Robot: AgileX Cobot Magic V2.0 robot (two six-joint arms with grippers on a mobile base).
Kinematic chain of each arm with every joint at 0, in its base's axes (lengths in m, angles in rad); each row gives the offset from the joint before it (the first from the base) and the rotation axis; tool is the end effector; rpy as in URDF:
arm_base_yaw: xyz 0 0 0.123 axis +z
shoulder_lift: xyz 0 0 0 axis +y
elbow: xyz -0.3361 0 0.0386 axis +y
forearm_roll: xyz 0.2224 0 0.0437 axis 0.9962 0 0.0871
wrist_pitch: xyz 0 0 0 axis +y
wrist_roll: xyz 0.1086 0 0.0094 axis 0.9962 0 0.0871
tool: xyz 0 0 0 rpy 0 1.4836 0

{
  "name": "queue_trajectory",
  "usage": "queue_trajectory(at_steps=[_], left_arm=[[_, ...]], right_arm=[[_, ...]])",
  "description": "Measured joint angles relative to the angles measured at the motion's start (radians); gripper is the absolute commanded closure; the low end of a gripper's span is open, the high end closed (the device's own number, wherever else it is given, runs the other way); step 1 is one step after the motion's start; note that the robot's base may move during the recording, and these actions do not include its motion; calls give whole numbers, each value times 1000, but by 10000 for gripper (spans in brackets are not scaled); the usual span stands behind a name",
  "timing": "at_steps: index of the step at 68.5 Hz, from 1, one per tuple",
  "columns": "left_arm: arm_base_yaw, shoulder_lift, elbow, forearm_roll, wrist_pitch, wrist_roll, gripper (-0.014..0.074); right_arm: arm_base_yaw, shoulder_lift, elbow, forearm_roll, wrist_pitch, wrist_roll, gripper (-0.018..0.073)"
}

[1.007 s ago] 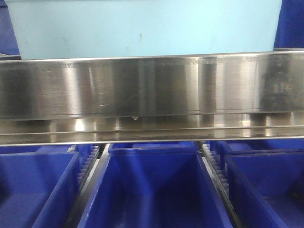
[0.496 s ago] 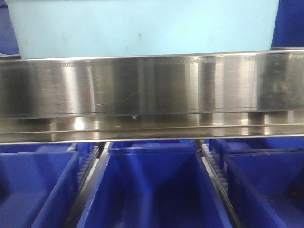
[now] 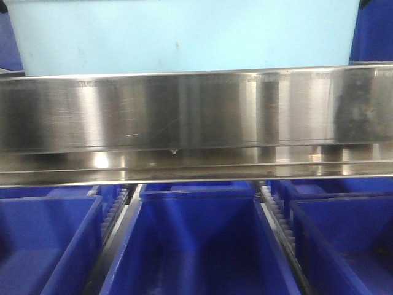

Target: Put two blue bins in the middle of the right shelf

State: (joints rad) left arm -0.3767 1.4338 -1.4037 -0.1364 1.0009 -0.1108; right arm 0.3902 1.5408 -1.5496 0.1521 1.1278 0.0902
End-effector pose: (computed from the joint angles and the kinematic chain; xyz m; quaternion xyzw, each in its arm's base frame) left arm 0.2556 -0.1145 0.4107 0.1087 0.9430 -0.1382 0.2827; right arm 0.2776 0.1303 0.4133 -0.1307 0.9523 0.1358 0.2401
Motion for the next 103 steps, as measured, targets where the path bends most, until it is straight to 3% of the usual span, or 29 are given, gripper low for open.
queue_trajectory(at_steps=[18, 26, 31, 37, 42, 50, 54, 86, 103], left_arm=[[0, 16, 0, -24, 19, 3, 236], [2, 20, 0, -31, 28, 3, 236], [4, 20, 0, -38, 38, 3, 240], [4, 20, 0, -41, 47, 3, 272], [4, 21, 0, -49, 58, 3, 360], [6, 22, 0, -75, 66, -1, 596], [8, 23, 0, -71, 68, -8, 707], [11, 27, -11, -75, 79, -11, 707], [11, -13, -120, -53, 93, -15, 707]], right_arm=[[0, 12, 0, -2, 14, 6, 66], [0, 12, 0, -2, 22, 8, 125], [0, 12, 0, 0, 28, 8, 202], [0, 13, 0, 15, 30, 8, 368], [0, 14, 0, 23, 32, 5, 521], [-5, 14, 0, 22, 45, 5, 726], [-5, 14, 0, 25, 45, 5, 715], [-5, -2, 4, 23, 30, 11, 713], [-5, -75, 14, 28, -58, 13, 713]])
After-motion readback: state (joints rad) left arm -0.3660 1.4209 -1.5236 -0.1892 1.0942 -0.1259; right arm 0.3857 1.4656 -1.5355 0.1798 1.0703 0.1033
